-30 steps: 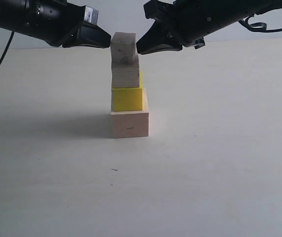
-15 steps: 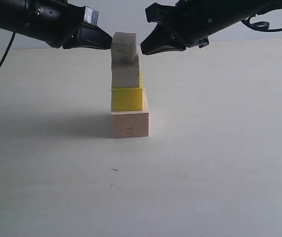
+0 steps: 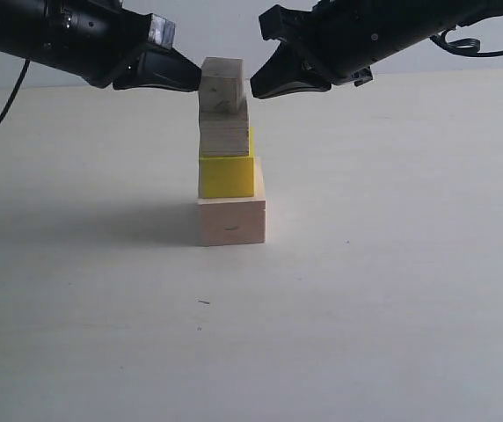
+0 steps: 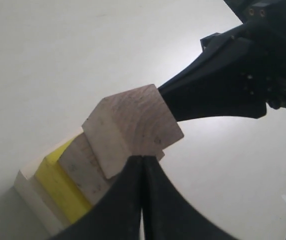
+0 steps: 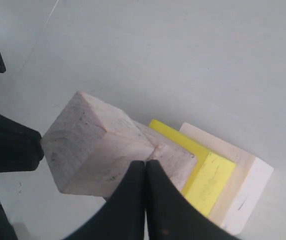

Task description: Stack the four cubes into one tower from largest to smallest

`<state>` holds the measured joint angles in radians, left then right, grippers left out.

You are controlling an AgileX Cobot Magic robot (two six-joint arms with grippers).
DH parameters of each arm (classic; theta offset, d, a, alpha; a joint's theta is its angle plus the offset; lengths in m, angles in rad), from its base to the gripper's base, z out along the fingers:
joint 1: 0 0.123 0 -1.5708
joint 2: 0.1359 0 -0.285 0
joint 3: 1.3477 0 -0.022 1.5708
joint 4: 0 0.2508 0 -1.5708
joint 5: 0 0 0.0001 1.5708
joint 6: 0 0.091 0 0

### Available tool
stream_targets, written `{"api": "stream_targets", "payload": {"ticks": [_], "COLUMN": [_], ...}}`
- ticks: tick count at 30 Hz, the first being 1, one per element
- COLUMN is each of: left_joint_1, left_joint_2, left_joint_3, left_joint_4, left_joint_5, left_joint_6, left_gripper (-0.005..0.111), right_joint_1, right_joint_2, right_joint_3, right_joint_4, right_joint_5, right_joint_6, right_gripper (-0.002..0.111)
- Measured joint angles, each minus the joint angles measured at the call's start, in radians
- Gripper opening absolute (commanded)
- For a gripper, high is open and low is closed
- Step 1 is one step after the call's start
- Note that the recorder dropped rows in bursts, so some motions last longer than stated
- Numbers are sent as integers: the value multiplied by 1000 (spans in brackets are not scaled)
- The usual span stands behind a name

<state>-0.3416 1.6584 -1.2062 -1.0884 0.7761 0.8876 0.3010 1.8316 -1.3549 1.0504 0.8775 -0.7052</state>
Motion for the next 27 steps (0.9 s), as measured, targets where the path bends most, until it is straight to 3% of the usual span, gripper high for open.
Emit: {"api": "stream_targets", "payload": {"ticks": [27], "left_joint_1": [6], "left_joint_2": [25], "left_joint_3": [-2], "left_joint_4": [63], "left_joint_5": [-93], "left_joint_6": [-1], "left_gripper": [0], "right_joint_1": [0], "right_joint_2": [0], "right_joint_3": [0], "right_joint_4": [4], "right_joint_5": [4], "right_joint_6": [0], "right_gripper": [0]}}
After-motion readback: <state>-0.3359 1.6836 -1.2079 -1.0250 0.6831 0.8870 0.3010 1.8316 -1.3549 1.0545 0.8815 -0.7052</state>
